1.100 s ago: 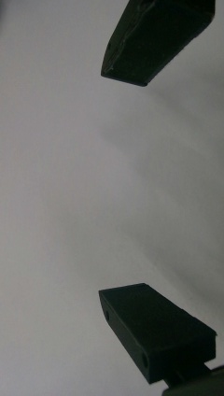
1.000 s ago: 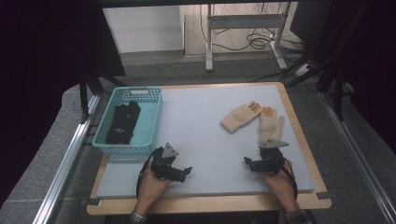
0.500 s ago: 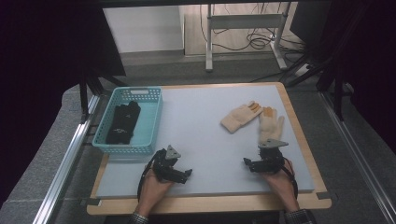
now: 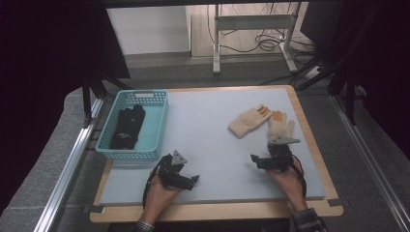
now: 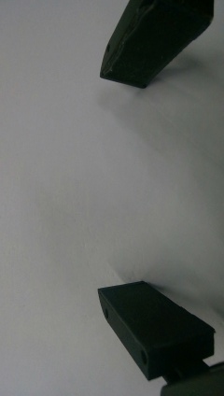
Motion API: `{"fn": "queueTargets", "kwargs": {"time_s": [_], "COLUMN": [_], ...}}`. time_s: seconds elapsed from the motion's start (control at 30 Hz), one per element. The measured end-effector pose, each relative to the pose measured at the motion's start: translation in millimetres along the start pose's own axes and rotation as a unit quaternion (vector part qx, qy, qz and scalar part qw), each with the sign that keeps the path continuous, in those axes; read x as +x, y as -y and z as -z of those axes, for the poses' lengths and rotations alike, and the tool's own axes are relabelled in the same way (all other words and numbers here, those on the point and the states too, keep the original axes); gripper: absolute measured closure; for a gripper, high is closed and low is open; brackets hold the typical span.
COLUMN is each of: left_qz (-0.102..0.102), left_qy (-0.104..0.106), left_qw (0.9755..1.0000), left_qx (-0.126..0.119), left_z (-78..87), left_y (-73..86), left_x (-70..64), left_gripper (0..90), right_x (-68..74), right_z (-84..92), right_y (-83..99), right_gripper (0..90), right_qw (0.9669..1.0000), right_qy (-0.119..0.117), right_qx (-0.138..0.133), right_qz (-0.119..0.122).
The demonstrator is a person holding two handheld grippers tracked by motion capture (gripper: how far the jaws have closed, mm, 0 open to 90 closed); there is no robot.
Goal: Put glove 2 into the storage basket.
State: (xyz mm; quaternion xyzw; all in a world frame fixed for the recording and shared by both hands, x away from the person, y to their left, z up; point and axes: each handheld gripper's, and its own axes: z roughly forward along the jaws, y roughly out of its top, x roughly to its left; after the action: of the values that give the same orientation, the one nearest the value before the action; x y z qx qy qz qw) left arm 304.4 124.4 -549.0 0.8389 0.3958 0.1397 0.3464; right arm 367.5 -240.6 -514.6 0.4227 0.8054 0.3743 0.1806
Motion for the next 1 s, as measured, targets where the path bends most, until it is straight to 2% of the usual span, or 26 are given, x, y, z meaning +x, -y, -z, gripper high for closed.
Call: {"fn": "queueTargets", "kwargs": {"time_s": [0.07, 0.37, 0.43, 0.57, 0.6, 0.7, 0.73, 0.9, 0.93, 0.97, 1.0], "left_qz": [0.000, 0.000, 0.000, 0.000, 0.000, 0.001, -0.001, 0.000, 0.000, 0.000, 0.000], "left_qy": [0.000, 0.000, 0.000, 0.000, 0.000, 0.000, 0.000, 0.000, 0.000, 0.000, 0.000], "left_qw": [1.0000, 1.0000, 1.0000, 1.0000, 1.0000, 1.0000, 1.0000, 1.0000, 1.0000, 1.0000, 1.0000], "left_qx": [0.000, 0.000, 0.000, 0.000, 0.000, -0.001, 0.000, 0.000, 0.000, 0.000, 0.000], "left_z": [0.0, 0.1, 0.0, 0.1, 0.1, -0.1, 0.0, 0.0, 0.0, 0.0, 0.0], "left_y": [0.0, 0.1, 0.1, 0.1, 0.1, 0.1, 0.0, 0.1, 0.1, 0.1, 0.1], "left_x": [0.0, 0.0, 0.0, 0.0, 0.0, -0.2, 0.1, 0.0, 0.0, 0.0, 0.0], "left_gripper": [0.7, 0.7, 0.7, 0.7, 0.7, 0.7, 0.7, 0.8, 0.7, 0.7, 0.7], "right_x": [-0.7, -7.1, -9.6, -14.3, -18.4, -21.9, -24.5, -31.3, -33.6, -33.6, -36.7], "right_z": [-3.5, -18.9, -24.4, -29.6, -33.6, -38.2, -43.2, -57.3, -66.0, -66.0, -73.3], "right_y": [-6.2, -34.9, -44.4, -55.1, -62.8, -70.5, -77.7, -88.8, -92.9, -92.9, -96.7], "right_gripper": [16.4, 20.0, 23.9, 24.4, 24.4, 24.3, 24.1, 22.7, 21.4, 21.4, 20.5], "right_qw": [1.0000, 0.9999, 0.9999, 0.9998, 0.9996, 0.9996, 0.9993, 0.9991, 0.9987, 0.9987, 0.9982], "right_qy": [-0.003, 0.009, 0.012, 0.021, 0.027, 0.026, 0.036, 0.041, 0.049, 0.049, 0.058], "right_qx": [-0.001, -0.003, -0.005, -0.008, -0.007, -0.007, -0.007, -0.001, 0.009, 0.009, 0.011], "right_qz": [-0.003, -0.003, 0.001, 0.002, 0.001, -0.004, -0.002, -0.013, -0.009, -0.009, -0.010]}}
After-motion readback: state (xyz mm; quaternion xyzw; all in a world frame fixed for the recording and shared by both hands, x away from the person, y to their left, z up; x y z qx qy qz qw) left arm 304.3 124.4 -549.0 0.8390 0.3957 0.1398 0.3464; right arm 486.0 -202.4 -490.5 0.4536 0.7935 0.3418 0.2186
